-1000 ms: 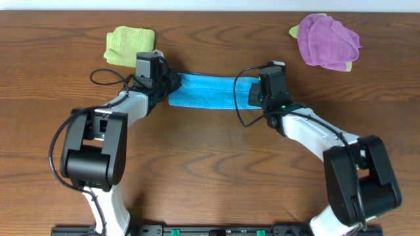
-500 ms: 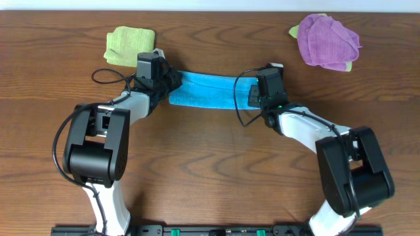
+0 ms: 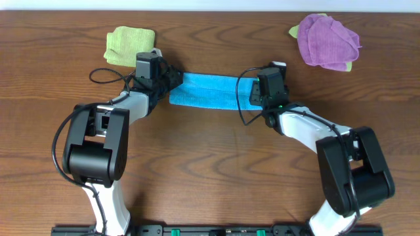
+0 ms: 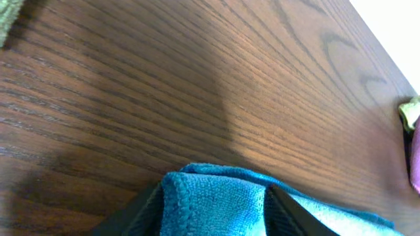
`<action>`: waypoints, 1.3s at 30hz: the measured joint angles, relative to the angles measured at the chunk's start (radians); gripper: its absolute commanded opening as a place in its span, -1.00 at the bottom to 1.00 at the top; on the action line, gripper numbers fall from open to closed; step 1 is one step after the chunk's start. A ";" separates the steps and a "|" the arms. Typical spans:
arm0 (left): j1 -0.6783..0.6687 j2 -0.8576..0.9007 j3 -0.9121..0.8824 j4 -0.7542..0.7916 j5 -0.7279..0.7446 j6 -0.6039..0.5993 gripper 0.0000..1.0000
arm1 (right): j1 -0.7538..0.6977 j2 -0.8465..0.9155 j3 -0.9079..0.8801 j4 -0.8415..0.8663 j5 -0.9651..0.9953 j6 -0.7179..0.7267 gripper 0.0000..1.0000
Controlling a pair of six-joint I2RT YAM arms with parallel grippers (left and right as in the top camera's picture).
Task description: Fold the cloth
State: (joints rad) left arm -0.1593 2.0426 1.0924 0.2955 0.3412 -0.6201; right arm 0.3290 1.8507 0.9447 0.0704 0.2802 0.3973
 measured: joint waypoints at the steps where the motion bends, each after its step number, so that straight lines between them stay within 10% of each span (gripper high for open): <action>1: 0.000 0.000 0.000 -0.002 0.000 0.010 0.29 | 0.000 0.000 0.000 -0.006 0.000 0.000 0.24; 14: 0.053 -0.153 0.000 -0.187 0.013 0.097 0.56 | 0.000 -0.087 0.000 -0.142 -0.021 0.033 0.42; 23: 0.011 -0.212 0.000 -0.192 0.071 0.053 0.16 | 0.000 -0.218 0.000 -0.337 -0.133 0.260 0.62; 31: -0.086 -0.206 0.000 -0.193 -0.075 0.045 -0.59 | 0.000 -0.264 0.000 -0.407 -0.320 0.468 0.71; 39: -0.098 -0.111 0.000 -0.188 -0.140 0.044 -0.80 | -0.018 -0.264 0.000 -0.432 -0.364 0.513 0.73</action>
State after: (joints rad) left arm -0.2577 1.9320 1.0924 0.1074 0.2012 -0.5758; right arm 0.3107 1.5871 0.9447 -0.3614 -0.0837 0.9108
